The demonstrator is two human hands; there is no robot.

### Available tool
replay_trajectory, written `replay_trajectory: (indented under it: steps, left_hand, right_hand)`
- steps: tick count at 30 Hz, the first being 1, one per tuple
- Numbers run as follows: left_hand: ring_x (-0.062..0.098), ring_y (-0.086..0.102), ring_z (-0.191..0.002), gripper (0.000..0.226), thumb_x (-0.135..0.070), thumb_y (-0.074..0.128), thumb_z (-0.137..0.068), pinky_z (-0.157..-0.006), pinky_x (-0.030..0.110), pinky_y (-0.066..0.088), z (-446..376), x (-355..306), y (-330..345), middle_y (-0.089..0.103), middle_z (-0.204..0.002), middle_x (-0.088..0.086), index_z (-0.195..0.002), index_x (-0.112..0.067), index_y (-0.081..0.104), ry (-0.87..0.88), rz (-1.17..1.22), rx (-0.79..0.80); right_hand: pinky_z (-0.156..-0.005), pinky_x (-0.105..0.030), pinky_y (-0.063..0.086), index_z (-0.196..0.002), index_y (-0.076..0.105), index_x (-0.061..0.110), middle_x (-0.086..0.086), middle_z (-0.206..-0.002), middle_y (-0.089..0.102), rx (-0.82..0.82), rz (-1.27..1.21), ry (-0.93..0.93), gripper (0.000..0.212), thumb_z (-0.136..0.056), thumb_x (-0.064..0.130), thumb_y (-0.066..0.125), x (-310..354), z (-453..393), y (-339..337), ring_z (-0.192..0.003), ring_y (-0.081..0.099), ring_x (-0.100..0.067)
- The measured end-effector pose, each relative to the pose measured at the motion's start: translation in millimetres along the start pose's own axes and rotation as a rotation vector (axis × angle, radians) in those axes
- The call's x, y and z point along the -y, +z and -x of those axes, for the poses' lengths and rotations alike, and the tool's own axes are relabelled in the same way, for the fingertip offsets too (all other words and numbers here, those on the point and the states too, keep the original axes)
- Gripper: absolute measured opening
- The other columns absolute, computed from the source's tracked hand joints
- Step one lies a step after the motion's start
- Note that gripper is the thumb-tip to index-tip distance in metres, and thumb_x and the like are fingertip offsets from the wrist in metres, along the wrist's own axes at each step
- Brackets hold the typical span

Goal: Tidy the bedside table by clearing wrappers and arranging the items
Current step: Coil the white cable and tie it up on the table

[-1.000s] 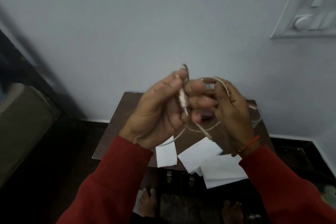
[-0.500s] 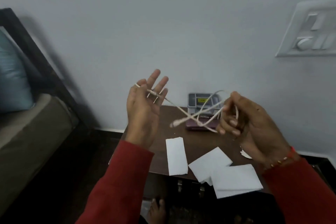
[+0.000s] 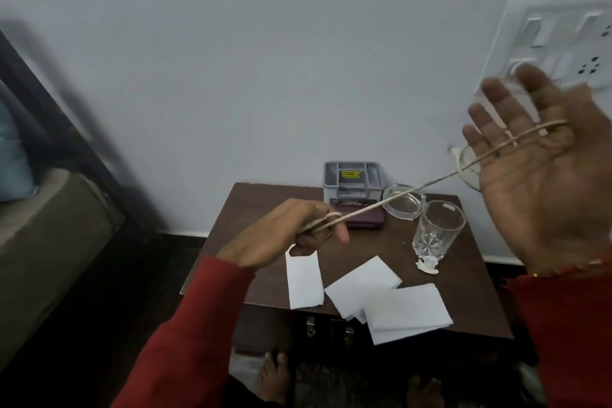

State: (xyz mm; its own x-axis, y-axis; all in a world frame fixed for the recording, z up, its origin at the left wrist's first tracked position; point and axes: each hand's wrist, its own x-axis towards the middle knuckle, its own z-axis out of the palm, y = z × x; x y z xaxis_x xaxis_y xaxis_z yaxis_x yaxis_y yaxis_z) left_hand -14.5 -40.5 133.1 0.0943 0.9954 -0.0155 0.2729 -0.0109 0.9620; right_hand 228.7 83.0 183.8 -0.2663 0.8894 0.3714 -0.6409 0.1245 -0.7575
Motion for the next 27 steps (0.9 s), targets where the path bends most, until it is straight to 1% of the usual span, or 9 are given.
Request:
replay_trajectory:
  steps: [5,9,12,15,17,19,22,24,27]
  left_hand:
    - [0.002,0.029,-0.034,0.041,-0.025,0.033,-0.102,-0.039,0.014,0.024,5,-2,4,0.037,-0.047,-0.004,-0.095,-0.007,0.069,-0.035,0.411,0.312]
    - [0.001,0.031,-0.03,0.037,-0.031,0.042,-0.103,-0.039,0.015,0.026,9,3,-3,0.042,-0.04,-0.005,-0.097,-0.007,0.069,0.045,0.602,0.236]
    - [0.009,0.028,-0.042,0.039,-0.031,0.047,-0.106,-0.045,0.016,0.03,5,4,-6,0.031,-0.049,0.003,-0.096,-0.005,0.073,0.027,0.071,0.033]
    - [0.004,0.047,-0.052,0.037,-0.041,0.051,-0.103,-0.056,0.013,0.035,-3,8,-2,0.046,-0.052,-0.01,-0.087,-0.019,0.076,0.037,-0.554,-0.162]
    - [0.003,0.053,-0.058,0.038,-0.041,0.05,-0.104,-0.059,0.016,0.037,-5,9,0,0.054,-0.055,-0.011,-0.081,-0.019,0.07,0.072,-0.671,-0.382]
    - [0.01,0.044,-0.053,0.039,-0.039,0.047,-0.106,-0.057,0.025,0.038,-7,11,-7,0.046,-0.055,-0.009,-0.075,-0.017,0.059,0.089,-0.344,-0.493]
    - [0.014,0.031,-0.053,0.037,-0.035,0.045,-0.107,-0.051,0.026,0.032,-7,9,-15,0.033,-0.057,-0.007,-0.079,-0.014,0.055,0.085,0.151,-0.483]
    - [0.016,0.037,-0.051,0.039,-0.038,0.048,-0.106,-0.052,0.031,0.037,-8,19,-11,0.04,-0.053,-0.009,-0.075,-0.018,0.059,0.043,-0.047,-0.639]
    - [0.015,0.051,-0.052,0.039,-0.041,0.048,-0.104,-0.057,0.033,0.045,-7,37,-17,0.054,-0.055,-0.009,-0.071,-0.025,0.061,-0.008,-0.438,-0.791]
  right_hand:
    - [-0.11,-0.048,0.044,-0.135,0.051,0.022,-0.007,-0.135,0.061,0.148,0.677,-0.156,0.07,-0.083,0.067,0.06,-17,8,7,-0.128,0.058,-0.02]
    - [-0.111,-0.05,0.041,-0.154,0.025,0.012,-0.023,-0.148,0.048,0.103,-0.342,0.201,0.062,-0.101,0.037,0.046,-11,9,5,-0.133,0.052,-0.041]
    - [-0.116,-0.054,0.032,-0.143,0.029,0.009,-0.017,-0.159,0.034,0.0,-0.677,0.233,0.048,-0.098,0.012,0.045,11,2,-10,-0.142,0.039,-0.042]
    - [-0.114,-0.046,0.04,-0.145,0.033,0.012,-0.013,-0.153,0.046,-0.024,-0.196,-0.048,0.05,-0.097,0.006,0.046,10,1,-3,-0.139,0.048,-0.031]
    - [-0.112,-0.035,0.043,-0.148,0.033,0.019,-0.008,-0.145,0.053,-0.059,0.258,-0.084,0.061,-0.092,0.011,0.054,4,2,3,-0.133,0.054,-0.019]
    - [-0.108,-0.027,0.04,-0.143,0.04,0.027,-0.001,-0.144,0.051,-0.002,0.888,-0.079,0.062,-0.087,0.036,0.063,-7,5,9,-0.128,0.052,-0.012]
    - [-0.102,-0.03,0.044,-0.095,0.06,0.034,0.01,-0.124,0.064,0.502,1.685,0.196,0.041,-0.085,0.072,0.047,-30,13,1,-0.117,0.061,-0.013]
    - [-0.082,-0.035,0.055,-0.077,0.059,0.029,0.011,-0.075,0.066,0.671,1.707,0.352,0.052,-0.085,0.076,0.037,-49,20,-4,-0.081,0.068,-0.011]
    - [-0.074,-0.022,0.056,-0.091,0.071,0.026,0.007,-0.084,0.073,0.338,0.988,0.351,0.028,-0.101,0.039,0.049,-69,23,-3,-0.09,0.071,-0.014]
